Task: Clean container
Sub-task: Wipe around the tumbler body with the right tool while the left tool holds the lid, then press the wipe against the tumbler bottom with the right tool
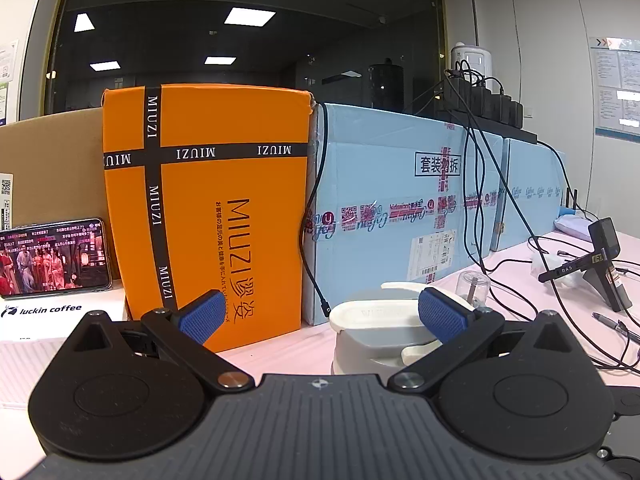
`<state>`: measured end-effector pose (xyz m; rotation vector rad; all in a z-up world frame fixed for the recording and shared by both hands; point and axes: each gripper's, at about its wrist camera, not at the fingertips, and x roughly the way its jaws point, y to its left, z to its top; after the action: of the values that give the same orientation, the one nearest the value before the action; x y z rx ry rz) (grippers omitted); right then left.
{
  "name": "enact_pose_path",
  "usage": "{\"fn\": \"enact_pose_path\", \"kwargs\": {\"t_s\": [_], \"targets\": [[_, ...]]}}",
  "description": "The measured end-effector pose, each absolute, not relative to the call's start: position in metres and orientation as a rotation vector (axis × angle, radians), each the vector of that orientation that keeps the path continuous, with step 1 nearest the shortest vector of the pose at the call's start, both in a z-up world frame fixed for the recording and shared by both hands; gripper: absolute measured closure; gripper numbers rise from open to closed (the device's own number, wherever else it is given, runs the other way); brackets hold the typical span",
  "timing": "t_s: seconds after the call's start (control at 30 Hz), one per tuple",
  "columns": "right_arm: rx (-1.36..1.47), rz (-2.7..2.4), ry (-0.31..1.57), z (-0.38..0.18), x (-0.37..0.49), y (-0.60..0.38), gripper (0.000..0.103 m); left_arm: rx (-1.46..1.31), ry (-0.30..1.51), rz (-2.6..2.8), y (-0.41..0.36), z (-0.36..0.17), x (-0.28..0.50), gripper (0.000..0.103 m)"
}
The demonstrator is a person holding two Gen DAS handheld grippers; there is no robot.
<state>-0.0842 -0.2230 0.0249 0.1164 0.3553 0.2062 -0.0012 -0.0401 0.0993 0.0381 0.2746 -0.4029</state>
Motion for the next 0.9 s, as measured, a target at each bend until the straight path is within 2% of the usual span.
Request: {"fn": "enact_pose_path", "kwargs": {"t_s": [0.03, 0.07, 0.13, 0.2, 0.4, 0.43, 0.5, 0.53, 0.6, 0.67, 0.73, 0.9], "targets": [[0.121, 0.223, 0.366, 0.024, -0.083, -0.224, 0.065, 0.038, 0.275, -0.403, -0.04, 0.099, -0.001, 0.0], [0.129, 0.244, 0.381, 0.023, -0.082, -0.226, 0.078, 0.038, 0.275, -0.404, -0.04, 0.1, -0.002, 0.0], [0.144, 0.286, 0.409, 0.021, -0.079, -0.228, 0.087, 0.035, 0.275, -0.404, -0.04, 0.1, -0.001, 0.0], [0.16, 0.317, 0.437, 0.019, -0.077, -0.231, 0.091, 0.033, 0.276, -0.407, -0.039, 0.099, -0.001, 0.0], [0.147, 0.31, 0.566, 0.012, -0.064, -0.239, 0.09, 0.031, 0.276, -0.409, -0.04, 0.1, 0.0, 0.0], [0.119, 0.295, 0.569, 0.011, -0.064, -0.238, 0.087, 0.031, 0.276, -0.409, -0.04, 0.099, 0.0, 0.0], [0.053, 0.258, 0.568, 0.008, -0.065, -0.234, 0.067, 0.031, 0.275, -0.41, -0.04, 0.099, 0.0, 0.0], [0.031, 0.242, 0.563, 0.008, -0.065, -0.233, 0.052, 0.031, 0.275, -0.41, -0.04, 0.099, 0.0, 0.0], [-0.011, 0.215, 0.552, 0.007, -0.067, -0.232, 0.048, 0.031, 0.275, -0.411, -0.04, 0.099, 0.0, 0.0], [-0.047, 0.213, 0.53, 0.009, -0.071, -0.232, 0.034, 0.031, 0.274, -0.411, -0.04, 0.099, 0.0, 0.0], [-0.102, 0.207, 0.495, 0.012, -0.077, -0.23, 0.028, 0.031, 0.275, -0.412, -0.04, 0.099, 0.0, 0.0], [-0.215, 0.231, 0.388, 0.025, -0.096, -0.22, 0.024, 0.03, 0.274, -0.413, -0.04, 0.099, 0.0, 0.0]]}}
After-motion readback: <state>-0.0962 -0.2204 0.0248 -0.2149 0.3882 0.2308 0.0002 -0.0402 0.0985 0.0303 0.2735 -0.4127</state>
